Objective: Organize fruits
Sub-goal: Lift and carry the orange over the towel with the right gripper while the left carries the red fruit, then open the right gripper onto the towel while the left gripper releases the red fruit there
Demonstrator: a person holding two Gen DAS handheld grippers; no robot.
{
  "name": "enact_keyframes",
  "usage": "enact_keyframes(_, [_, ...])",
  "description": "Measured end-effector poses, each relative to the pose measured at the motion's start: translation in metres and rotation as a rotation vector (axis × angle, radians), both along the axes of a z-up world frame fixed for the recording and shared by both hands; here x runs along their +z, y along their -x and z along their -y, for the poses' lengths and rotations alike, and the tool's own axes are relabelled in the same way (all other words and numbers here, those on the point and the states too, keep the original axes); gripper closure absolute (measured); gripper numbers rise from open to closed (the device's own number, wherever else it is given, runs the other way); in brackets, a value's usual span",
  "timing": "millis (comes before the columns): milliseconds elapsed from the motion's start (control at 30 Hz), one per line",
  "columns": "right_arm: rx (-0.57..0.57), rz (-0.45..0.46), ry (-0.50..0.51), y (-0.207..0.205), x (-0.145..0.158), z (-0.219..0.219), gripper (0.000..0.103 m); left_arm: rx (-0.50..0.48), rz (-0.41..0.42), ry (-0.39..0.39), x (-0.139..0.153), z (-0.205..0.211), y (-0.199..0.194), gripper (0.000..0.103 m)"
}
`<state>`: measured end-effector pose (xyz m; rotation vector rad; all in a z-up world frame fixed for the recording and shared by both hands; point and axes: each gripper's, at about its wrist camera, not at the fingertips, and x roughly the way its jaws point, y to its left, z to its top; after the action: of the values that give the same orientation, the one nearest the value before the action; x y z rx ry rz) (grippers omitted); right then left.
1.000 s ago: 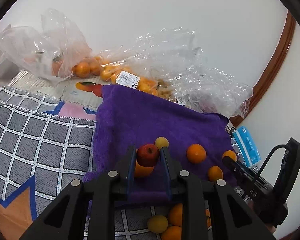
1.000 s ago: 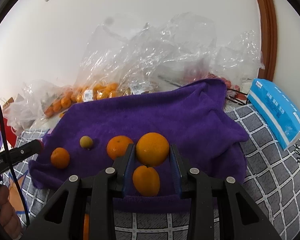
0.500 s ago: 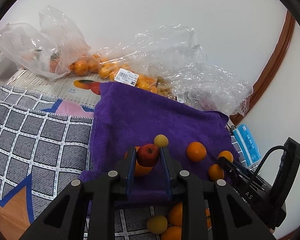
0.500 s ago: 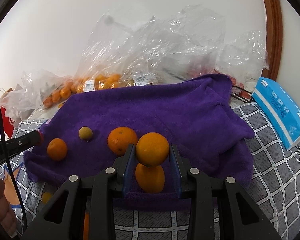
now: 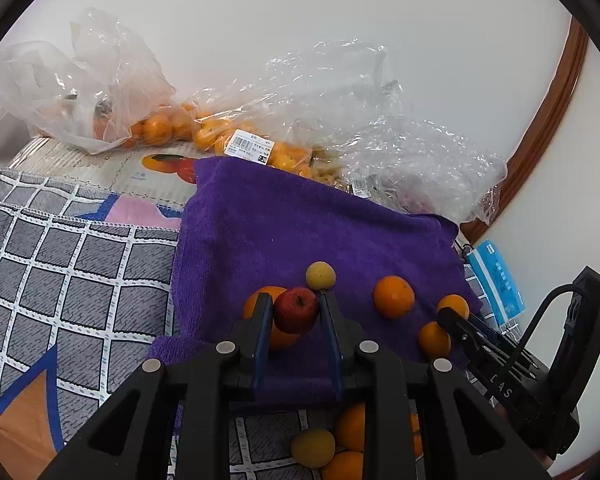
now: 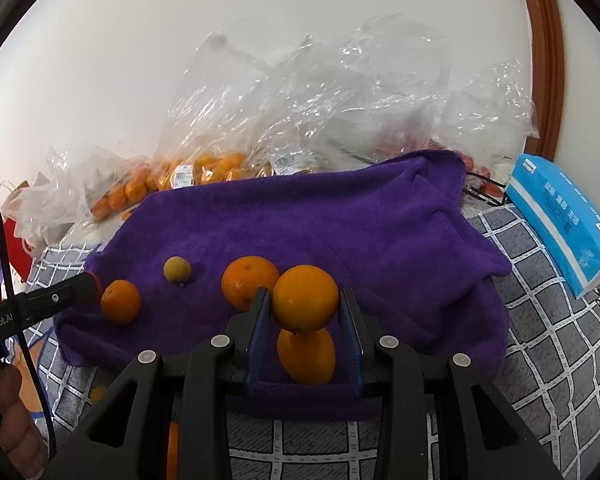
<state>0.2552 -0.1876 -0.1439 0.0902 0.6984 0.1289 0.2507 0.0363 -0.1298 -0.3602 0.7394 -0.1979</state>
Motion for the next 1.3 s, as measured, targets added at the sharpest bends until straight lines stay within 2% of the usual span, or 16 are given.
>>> enact_keyframes(733, [0.011,0.025,0.079,0.003,0.000,-0.012,0.069,-0.024,-0.039,-0.008,-0.008,0.005,-0.004,0.080])
enact_keyframes(1300, [0.001,0.020,0.075,0.002,-0.001,-0.010,0.067,-0.027,-0.038,-0.009,-0.008,0.006,-0.004,0.079])
